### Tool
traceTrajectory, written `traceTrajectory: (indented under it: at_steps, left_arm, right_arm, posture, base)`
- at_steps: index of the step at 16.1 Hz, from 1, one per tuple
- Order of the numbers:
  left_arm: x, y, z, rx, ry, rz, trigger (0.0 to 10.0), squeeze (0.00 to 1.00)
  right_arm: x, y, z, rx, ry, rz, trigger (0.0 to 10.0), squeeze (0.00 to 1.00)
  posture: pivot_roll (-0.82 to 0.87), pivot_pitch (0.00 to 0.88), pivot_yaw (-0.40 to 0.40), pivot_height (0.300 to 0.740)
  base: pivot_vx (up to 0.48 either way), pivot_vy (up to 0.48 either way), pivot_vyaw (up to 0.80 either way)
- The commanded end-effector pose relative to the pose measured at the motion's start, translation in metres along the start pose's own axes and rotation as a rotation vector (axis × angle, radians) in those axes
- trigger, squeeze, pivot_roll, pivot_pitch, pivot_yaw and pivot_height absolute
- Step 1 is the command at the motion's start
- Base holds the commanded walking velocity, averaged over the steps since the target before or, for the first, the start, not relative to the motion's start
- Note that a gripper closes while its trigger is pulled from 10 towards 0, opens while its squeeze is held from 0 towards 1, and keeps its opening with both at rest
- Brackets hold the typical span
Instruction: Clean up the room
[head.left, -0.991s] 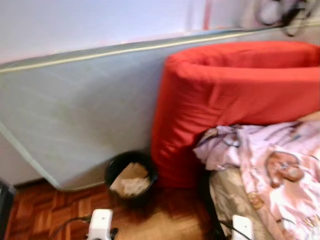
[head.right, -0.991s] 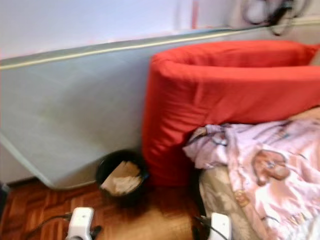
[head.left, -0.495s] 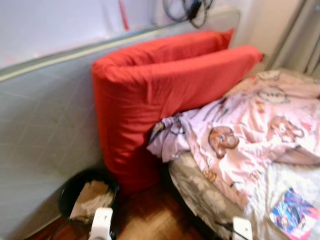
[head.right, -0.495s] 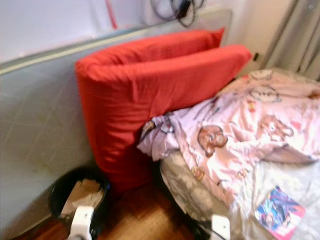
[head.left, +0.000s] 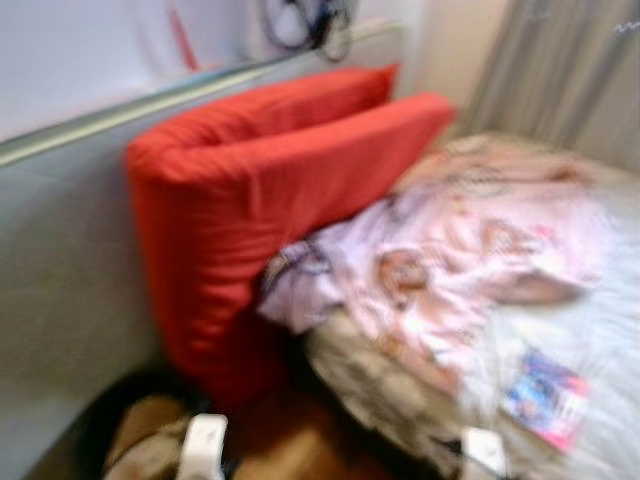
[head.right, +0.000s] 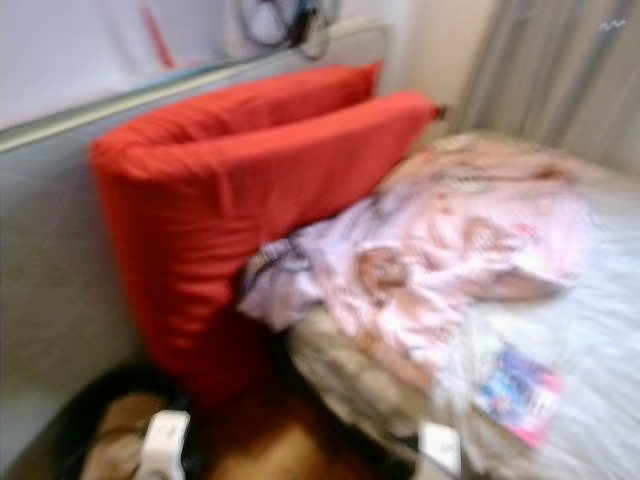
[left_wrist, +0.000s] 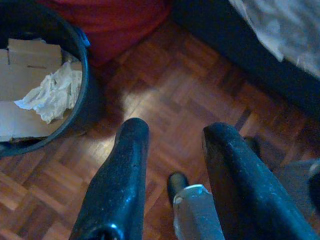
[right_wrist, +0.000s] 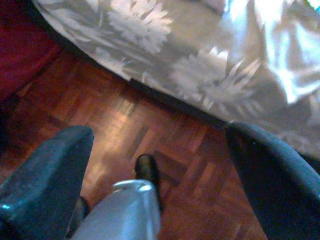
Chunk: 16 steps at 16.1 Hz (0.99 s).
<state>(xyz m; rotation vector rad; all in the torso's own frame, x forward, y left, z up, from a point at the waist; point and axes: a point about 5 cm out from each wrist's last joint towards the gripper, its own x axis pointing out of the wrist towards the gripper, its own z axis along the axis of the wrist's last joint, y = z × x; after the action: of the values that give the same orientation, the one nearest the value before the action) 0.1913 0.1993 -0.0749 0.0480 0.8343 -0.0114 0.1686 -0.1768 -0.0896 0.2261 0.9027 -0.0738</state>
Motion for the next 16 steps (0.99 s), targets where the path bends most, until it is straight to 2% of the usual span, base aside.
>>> traceTrajectory:
  at_steps: [1,2,16]
  left_arm:
    - [0.0012,-0.0041,0.002,0.027,0.0,-0.014,10.0,0.0]
    - [0.0011,-0.0041,0.0015,0.024,0.002,-0.013,10.0,0.0]
    - [0.0006,-0.0045,-0.0015,0.009,0.017,-0.015,10.0,0.0]
  right_arm:
    - [-0.001,-0.0056,-0.0008,-0.007,0.008,-0.016,10.0,0.0]
    - [-0.0011,-0.0057,-0.001,-0.008,0.009,-0.018,10.0,0.0]
    - [-0.0015,-0.0065,-0.0026,-0.01,0.016,-0.019,10.0,0.0]
  posture:
    - [0.03,0.009,0.008,0.74]
    - [0.04,0.009,0.008,0.74]
    - [0.04,0.011,0.007,0.74]
  base:
    - [0.0,-0.33,-0.64]
    - [0.0,-0.371,-0.64]
    - [0.0,0.0,-0.63]
